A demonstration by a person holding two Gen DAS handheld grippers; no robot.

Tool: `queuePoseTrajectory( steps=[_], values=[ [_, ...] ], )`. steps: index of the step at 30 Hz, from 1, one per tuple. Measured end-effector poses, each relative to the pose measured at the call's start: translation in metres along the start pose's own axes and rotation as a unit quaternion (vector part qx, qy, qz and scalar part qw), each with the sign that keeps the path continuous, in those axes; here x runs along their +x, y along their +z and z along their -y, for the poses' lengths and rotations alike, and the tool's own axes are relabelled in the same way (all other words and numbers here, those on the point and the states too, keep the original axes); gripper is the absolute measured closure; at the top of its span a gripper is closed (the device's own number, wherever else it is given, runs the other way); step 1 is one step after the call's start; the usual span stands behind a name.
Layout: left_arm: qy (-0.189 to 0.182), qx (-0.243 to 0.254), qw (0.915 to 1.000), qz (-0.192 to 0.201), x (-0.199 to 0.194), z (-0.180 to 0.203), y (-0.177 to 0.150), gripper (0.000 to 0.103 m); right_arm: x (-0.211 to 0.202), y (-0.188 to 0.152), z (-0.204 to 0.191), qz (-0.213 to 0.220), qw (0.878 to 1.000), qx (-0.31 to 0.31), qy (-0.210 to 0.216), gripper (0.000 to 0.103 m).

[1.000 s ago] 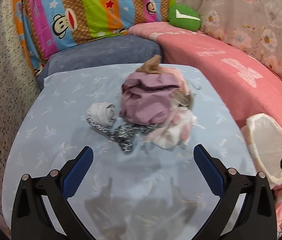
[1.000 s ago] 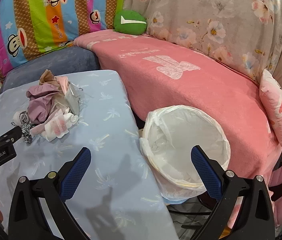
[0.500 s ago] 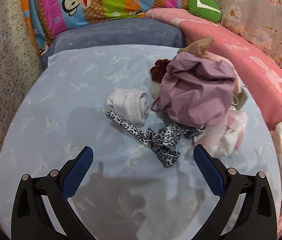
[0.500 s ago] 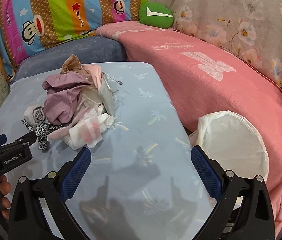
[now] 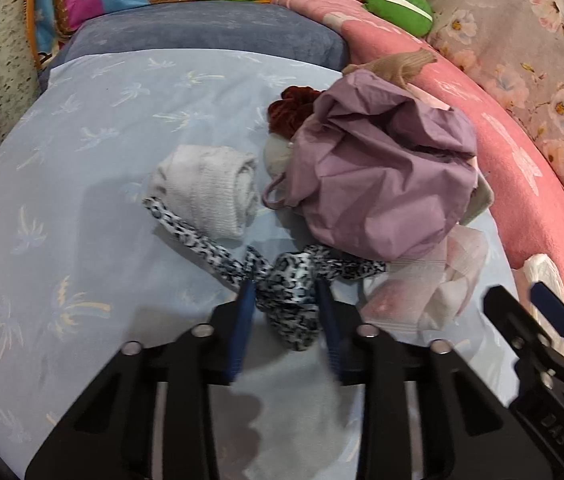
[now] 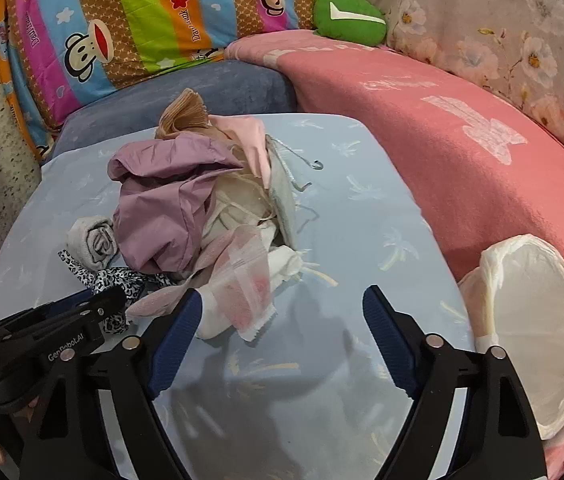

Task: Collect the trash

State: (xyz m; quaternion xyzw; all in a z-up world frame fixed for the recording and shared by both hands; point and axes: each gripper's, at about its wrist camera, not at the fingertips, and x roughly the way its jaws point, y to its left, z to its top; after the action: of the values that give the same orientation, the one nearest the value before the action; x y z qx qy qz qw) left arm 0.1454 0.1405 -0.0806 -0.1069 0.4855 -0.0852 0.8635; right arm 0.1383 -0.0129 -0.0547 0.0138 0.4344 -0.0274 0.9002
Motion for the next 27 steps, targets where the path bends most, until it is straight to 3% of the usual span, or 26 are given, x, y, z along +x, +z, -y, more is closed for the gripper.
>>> queuePoseTrajectory(
  steps=[2,5,7,12,19,23,26,27],
  values=[
    [0.0,0.005,1.0,0.003,-0.001,0.002,0.0,0.089,0.01,0.001,-0.002,-0.01,1.0,0.006,0.013,0.039],
    [0.0,0.014,0.9999,0.009,-0.005,0.006,0.0,0.092,0.021,0.002,-0.004,-0.022,0.999,0.013,0.03,0.059],
    [0.003,0.02,0.9997,0.014,-0.008,0.008,0.001,0.093,0.023,0.0,-0.004,-0.027,0.999,0.017,0.042,0.085],
    [0.003,0.03,0.9991,0.03,-0.021,0.016,0.004,0.093,0.005,0.001,-0.002,-0.014,0.998,0.025,0.053,0.102],
    [-0.005,0.052,0.9972,0.054,-0.044,0.038,0.004,0.094,-0.034,0.003,0.021,0.02,0.998,0.042,0.053,0.103],
    [-0.015,0.061,0.9959,0.065,-0.057,0.05,0.002,0.094,-0.041,0.001,0.032,0.015,0.997,0.05,0.058,0.102],
    [-0.018,0.065,0.9951,0.072,-0.064,0.057,0.001,0.094,-0.04,-0.002,0.038,0.01,0.996,0.056,0.068,0.086],
    [-0.018,0.067,0.9949,0.073,-0.065,0.06,0.001,0.094,-0.038,-0.002,0.038,0.01,0.995,0.058,0.076,0.075]
  ],
)
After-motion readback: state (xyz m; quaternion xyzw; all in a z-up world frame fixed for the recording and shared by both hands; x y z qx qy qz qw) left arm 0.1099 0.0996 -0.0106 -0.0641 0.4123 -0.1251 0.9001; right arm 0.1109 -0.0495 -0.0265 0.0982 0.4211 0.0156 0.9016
